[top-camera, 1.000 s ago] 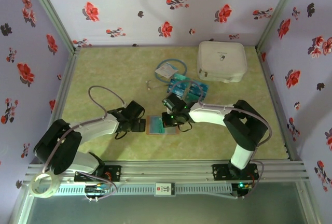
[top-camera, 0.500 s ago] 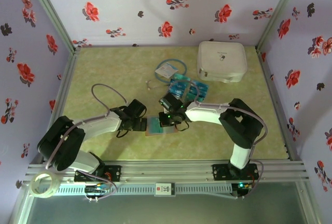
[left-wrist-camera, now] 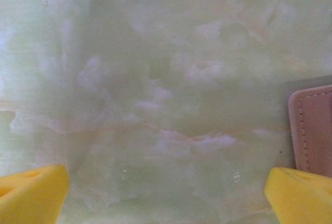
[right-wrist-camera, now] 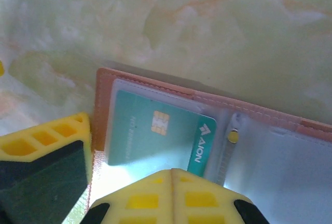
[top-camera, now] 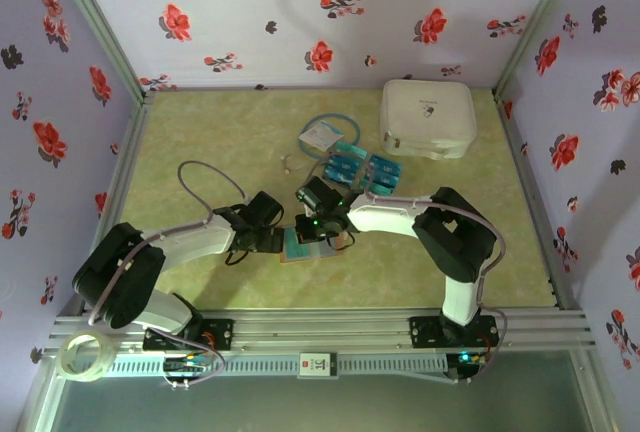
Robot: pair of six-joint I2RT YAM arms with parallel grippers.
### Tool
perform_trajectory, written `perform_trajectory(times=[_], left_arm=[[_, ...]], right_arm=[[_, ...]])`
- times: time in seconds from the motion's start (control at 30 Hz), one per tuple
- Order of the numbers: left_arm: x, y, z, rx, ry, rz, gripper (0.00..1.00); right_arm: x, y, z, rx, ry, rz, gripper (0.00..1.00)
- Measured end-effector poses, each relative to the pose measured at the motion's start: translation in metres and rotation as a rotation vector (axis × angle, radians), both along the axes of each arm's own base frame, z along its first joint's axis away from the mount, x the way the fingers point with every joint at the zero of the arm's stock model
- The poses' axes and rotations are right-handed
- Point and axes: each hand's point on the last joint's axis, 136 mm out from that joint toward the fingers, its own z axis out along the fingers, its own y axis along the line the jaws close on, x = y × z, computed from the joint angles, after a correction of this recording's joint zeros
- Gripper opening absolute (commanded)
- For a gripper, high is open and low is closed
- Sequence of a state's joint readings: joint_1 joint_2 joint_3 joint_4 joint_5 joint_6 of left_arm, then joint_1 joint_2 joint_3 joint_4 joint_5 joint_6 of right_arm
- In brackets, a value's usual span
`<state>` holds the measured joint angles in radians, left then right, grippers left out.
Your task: Put the credit cards into the card holder
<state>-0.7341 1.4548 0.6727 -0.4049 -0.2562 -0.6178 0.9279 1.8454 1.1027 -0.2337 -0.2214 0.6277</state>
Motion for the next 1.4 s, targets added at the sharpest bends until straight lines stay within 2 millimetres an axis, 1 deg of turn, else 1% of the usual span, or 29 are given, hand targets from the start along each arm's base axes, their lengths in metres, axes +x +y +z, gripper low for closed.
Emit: perform_trajectory(times=[0.1,0.23,0.33,0.43,0.53,0.77,0.8,0.9,0.93,1.0,1.13,1.23,1.3,1.4], left_arm=[[0.001,0.000,0.002,0.000,-0.006,0.002,1.00],[-0.001,0.002,0.005,-0.012,-0.018,0.005,1.00],[-0.002,0.004,0.011,-0.029,-0.037,0.010,1.00],[-0.002,0.005,0.015,-0.041,-0.051,0.012,1.00],[-0.002,0.006,0.016,-0.041,-0.051,0.014,1.00],[-0.004,0.007,0.014,-0.036,-0.045,0.017,1.00],[-0.003,0.007,0.014,-0.037,-0.045,0.017,1.00],[-0.003,0.007,0.014,-0.037,-0.045,0.017,1.00],[-0.004,0.007,0.014,-0.038,-0.044,0.016,1.00],[-0.004,0.006,0.013,-0.046,-0.042,0.014,1.00],[-0.009,0.004,0.014,-0.084,-0.039,0.005,1.00],[-0.009,-0.002,0.020,-0.121,-0.051,-0.001,1.00],[-0.007,-0.006,0.022,-0.141,-0.061,-0.003,1.00],[-0.007,-0.008,0.023,-0.156,-0.062,0.001,1.00]], right_arm=[[0.000,0.000,0.004,0.005,-0.007,-0.001,0.00],[0.002,-0.003,0.021,0.029,-0.039,-0.009,0.00],[-0.001,-0.008,0.027,0.034,-0.052,-0.013,0.00],[-0.004,-0.014,0.020,0.017,-0.044,-0.015,0.00],[-0.008,-0.018,0.013,0.002,-0.031,-0.016,0.00],[-0.008,-0.019,0.008,-0.008,-0.023,-0.017,0.00],[-0.008,-0.020,0.008,-0.010,-0.026,-0.019,0.04],[-0.003,-0.024,0.008,-0.015,-0.032,-0.031,0.24],[-0.002,-0.027,0.008,-0.015,-0.033,-0.037,0.29],[0.001,-0.035,0.010,-0.014,-0.034,-0.061,0.34],[0.012,-0.057,0.015,-0.006,-0.038,-0.121,0.39],[0.018,-0.069,0.015,-0.003,-0.034,-0.157,0.40],[0.020,-0.075,0.012,-0.007,-0.027,-0.171,0.41],[0.018,-0.078,0.009,-0.010,-0.017,-0.173,0.42]])
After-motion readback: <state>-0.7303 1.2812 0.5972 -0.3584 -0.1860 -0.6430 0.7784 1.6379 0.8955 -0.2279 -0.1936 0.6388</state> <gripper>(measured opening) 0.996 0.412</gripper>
